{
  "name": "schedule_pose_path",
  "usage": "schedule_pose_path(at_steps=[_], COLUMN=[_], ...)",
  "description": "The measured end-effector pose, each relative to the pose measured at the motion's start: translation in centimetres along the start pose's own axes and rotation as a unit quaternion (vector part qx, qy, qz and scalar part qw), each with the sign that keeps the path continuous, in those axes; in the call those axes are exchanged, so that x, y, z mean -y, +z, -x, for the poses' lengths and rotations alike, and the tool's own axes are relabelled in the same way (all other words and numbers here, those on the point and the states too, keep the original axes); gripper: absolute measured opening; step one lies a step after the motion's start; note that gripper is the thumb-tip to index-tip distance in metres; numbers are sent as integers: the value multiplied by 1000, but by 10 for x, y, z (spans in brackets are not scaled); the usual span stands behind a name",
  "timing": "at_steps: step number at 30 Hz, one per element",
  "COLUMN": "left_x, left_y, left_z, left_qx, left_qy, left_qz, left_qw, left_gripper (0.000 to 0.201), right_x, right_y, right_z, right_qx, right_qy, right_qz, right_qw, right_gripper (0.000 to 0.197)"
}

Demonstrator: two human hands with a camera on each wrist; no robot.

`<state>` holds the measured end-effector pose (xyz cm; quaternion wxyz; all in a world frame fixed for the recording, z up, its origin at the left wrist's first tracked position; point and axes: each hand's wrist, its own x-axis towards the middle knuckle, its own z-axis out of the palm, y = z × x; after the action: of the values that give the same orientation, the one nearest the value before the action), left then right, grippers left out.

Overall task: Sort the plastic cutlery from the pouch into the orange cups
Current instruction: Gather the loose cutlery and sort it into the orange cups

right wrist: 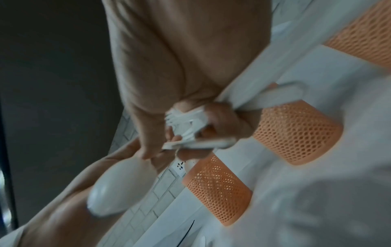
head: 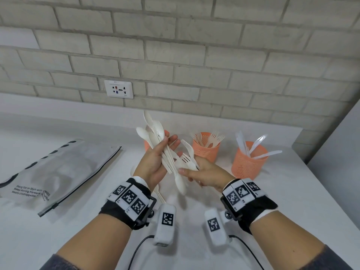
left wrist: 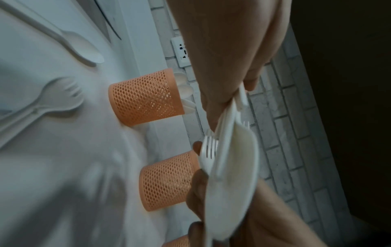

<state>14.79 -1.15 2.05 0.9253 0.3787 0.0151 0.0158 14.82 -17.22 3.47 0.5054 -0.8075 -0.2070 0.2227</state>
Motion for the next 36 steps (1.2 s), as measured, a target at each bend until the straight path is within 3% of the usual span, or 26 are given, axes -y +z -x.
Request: schedule_pose_path(at_steps=[3,7,10,12,15,19,22,26,30,33,36], left_x=[6,4,-1,0,3,2,0,-4,-6,-6,-5], left_y=[-5,-16,-17,-13,-1,4,4,-2,-5,-1,-1], left_z=[-1,-4,-8,-10,-9,-10,-11,-15,-18,-18,-20], left_qx=[-32,-82,-94,-83,-82,-79,-70,-60,-63,-69,-76], left_qy=[-10,-20,-20,-18,-14,-8,-8,-7,-11,-25,-30], left_qz=[-1,-8,-12,-8,-8,-7,-9,-14,-27,-22,-11], left_qw=[999,996,995,996,997,997,997,998,998,997,997], left_gripper=[43,43,36,22,18,18,16,9,24,27,25], right_x=[-2,-8,-5,2,21,29,14,-9,-18,-14,-2], right_y=[0,-12,-28,-41,-63,-80,-79,-73,-72,-70,-65], right_z=[-5,-7,-12,-23,-46,-80,-102,-118,-117,-110,-94], right_qx=[-24,-36,-53,-120,-262,-388,-401,-357,-349,-385,-462], right_qy=[0,48,29,-25,-100,-184,-166,-78,-35,-90,-247], right_qz=[82,190,122,-3,-150,-188,-149,-115,-82,-42,87], right_qw=[996,980,991,992,948,883,888,924,933,918,847], right_gripper=[28,32,29,30,19,12,15,22,37,62,68])
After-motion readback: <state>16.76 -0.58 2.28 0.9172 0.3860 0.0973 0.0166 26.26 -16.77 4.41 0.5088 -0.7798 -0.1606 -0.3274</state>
